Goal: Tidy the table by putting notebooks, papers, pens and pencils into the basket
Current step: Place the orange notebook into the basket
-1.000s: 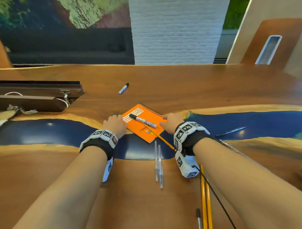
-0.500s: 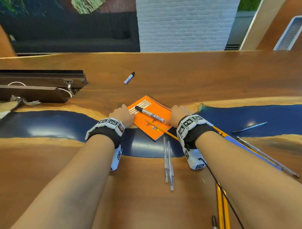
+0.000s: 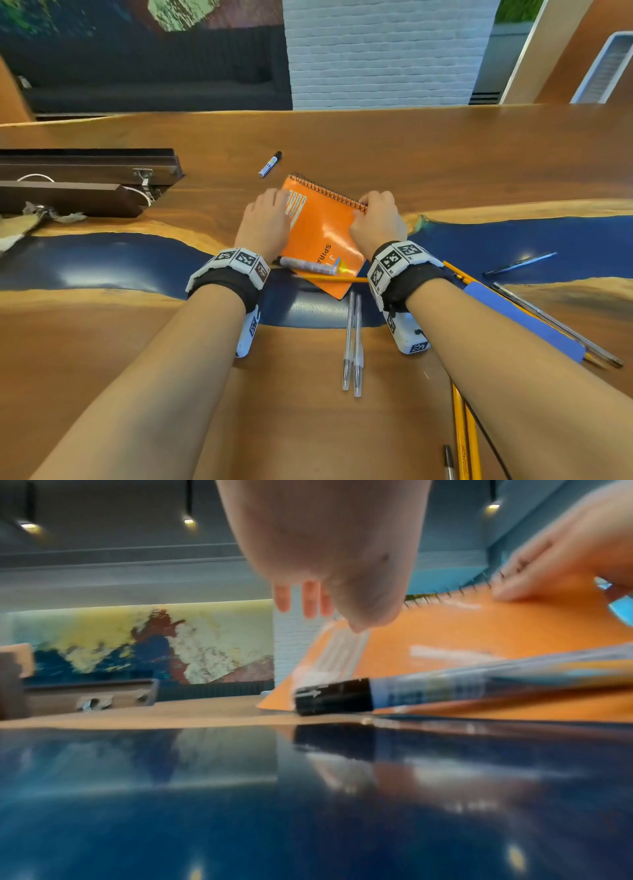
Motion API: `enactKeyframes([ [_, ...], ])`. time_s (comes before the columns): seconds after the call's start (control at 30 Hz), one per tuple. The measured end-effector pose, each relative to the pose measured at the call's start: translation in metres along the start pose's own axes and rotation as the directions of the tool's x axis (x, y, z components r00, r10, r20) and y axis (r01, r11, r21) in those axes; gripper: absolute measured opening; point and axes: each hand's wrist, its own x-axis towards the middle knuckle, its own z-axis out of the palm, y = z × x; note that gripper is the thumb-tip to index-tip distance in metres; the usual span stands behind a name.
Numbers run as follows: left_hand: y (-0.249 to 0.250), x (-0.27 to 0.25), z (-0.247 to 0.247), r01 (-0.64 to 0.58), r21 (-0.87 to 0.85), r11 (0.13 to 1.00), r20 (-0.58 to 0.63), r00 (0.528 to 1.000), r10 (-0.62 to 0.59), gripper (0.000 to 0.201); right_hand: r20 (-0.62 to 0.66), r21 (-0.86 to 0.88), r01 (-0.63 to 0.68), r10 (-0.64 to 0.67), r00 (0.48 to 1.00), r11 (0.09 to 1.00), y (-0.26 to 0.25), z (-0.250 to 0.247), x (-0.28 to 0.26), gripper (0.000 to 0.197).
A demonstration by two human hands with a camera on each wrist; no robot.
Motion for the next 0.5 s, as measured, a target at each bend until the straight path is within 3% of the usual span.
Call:
enactKeyframes([
  [0.1, 0.017, 0.003, -0.001, -0.164, -0.080, 0.983, -0.114, 0.982, 0.154, 0.050, -0.102, 0.070, 0.105, -0.098, 0.990, 0.992, -0.003, -0.002, -0.004, 0.022],
  [0.2, 0.037, 0.003, 0.001, -0.239, -0.072, 0.968, -0.184, 0.957, 0.223, 0.055, -0.187, 0.091, 0.195, -0.176, 0.967, 0.977, -0.003, -0.002, -0.009, 0.019],
  [0.37, 0.048, -0.004, 0.013, -0.268, -0.067, 0.961, -0.186, 0.950, 0.252, 0.050, -0.241, 0.092, 0.282, -0.254, 0.937, 0.955, 0.004, -0.003, -0.013, 0.014],
  [0.5, 0.041, 0.009, 0.005, -0.220, -0.115, 0.969, -0.260, 0.948, 0.184, 0.038, -0.282, 0.126, 0.364, -0.319, 0.905, 0.923, 0.004, -0.003, -0.013, 0.016],
])
